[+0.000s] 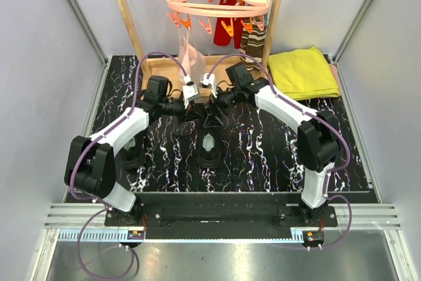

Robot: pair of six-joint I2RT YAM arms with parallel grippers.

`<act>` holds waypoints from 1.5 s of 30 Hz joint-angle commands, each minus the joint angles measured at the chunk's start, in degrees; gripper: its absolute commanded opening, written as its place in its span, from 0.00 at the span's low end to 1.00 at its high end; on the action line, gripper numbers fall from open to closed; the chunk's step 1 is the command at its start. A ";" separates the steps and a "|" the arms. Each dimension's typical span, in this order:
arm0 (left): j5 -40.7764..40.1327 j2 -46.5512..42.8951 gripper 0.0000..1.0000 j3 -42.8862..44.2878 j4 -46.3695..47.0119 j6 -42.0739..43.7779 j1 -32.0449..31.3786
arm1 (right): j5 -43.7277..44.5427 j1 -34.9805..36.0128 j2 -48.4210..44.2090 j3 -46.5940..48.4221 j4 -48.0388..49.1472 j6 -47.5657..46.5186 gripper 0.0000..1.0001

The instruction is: Tie the shoes

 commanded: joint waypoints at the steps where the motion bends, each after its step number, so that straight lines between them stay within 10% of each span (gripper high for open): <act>1: 0.17 -0.27 0.00 1.36 3.65 -1.67 0.35 | 1.99 -1.37 -3.87 -0.28 1.33 3.18 1.00; 45: -0.98 0.08 0.00 -0.13 6.73 -5.63 0.88 | 11.21 2.85 -10.64 -21.20 28.22 13.30 0.96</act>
